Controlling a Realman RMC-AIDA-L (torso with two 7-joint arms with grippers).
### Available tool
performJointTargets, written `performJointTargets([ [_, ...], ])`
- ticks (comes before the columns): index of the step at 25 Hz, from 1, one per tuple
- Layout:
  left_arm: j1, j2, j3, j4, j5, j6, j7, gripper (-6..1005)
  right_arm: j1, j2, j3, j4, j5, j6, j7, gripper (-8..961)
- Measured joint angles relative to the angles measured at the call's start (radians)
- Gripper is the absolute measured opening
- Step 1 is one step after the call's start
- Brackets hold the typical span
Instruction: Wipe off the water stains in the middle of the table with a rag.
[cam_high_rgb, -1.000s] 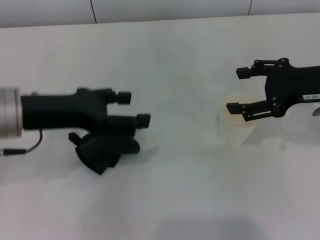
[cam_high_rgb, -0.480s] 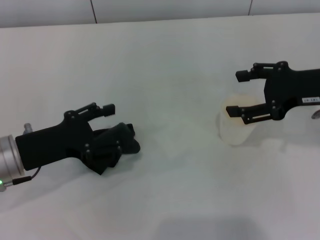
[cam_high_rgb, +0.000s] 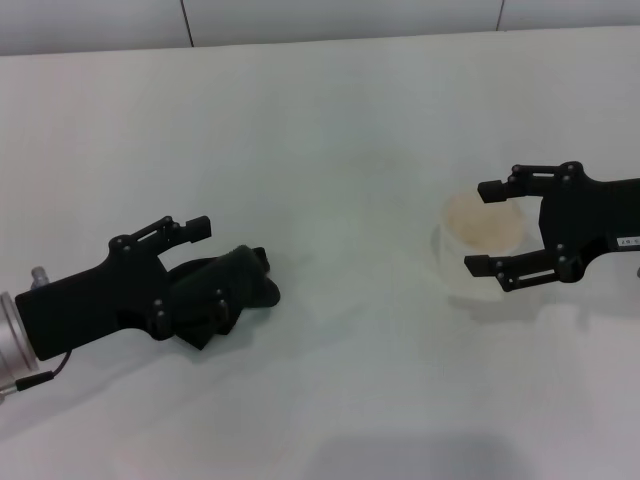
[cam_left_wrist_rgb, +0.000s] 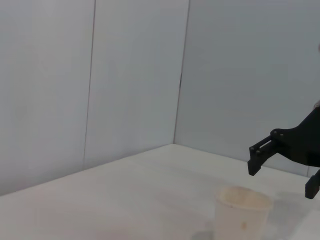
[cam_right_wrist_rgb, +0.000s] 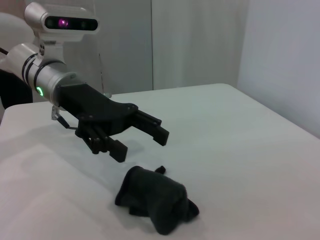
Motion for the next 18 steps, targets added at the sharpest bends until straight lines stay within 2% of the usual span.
performJointTargets([
  [8, -0.004, 0.009, 0.0, 0.003, 0.056, 0.002, -0.072, 889, -0.009, 0.0, -0.074, 0.036, -0.009, 0.089, -0.127, 871],
  [18, 0.01, 0.01, -0.022, 0.008, 0.058, 0.006, -0.08, 890, -0.011, -0.001, -0.076, 0.05, -0.001, 0.107, -0.131, 871],
])
